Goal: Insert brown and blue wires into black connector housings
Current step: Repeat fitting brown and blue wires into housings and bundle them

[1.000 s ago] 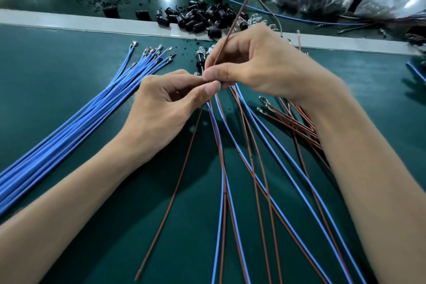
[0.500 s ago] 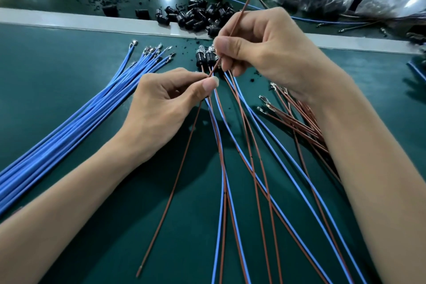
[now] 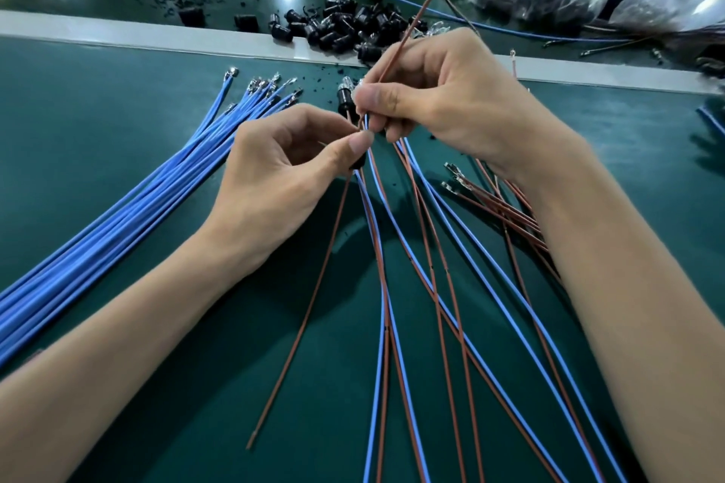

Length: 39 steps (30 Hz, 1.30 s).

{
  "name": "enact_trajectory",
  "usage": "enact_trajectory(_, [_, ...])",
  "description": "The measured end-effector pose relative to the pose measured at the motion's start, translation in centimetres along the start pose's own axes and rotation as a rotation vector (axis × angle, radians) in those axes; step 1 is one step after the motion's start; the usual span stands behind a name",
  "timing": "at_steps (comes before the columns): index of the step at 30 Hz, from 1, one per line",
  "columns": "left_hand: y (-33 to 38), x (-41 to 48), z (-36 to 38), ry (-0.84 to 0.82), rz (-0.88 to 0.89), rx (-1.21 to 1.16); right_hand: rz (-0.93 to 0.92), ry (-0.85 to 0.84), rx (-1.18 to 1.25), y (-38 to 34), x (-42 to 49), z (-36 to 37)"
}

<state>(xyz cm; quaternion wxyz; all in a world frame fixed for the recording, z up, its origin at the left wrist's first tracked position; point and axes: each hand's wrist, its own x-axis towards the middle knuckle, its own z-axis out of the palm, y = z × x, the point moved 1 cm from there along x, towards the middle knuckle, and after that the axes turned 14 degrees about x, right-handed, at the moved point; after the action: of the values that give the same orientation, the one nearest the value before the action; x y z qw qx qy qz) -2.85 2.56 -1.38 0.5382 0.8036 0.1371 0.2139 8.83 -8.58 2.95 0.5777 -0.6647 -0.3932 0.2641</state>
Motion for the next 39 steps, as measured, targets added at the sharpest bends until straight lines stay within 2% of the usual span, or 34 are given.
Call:
enact_trajectory(7, [0.07,0.01,-0.02,-0.034,0.029,-0.036,0.067,-0.064,-0.015,0.05,-0.16,0.27])
enact_trajectory(21, [-0.37,0.6,-0.72,0.039,-0.061,-0.312,0.051,0.017,0.019,-0.16,-0.08,0.38])
enact_trajectory(33, [-0.02,0.34,-0.35,0.012,-0.009,-0.218,0.012,0.014,0.024,-0.08,-0.05,0.39])
enact_trajectory(39, [-0.25,0.39,-0.32,0.026,-0.053,-0.154,0.003,0.056,0.14,-0.46,-0.09,0.27])
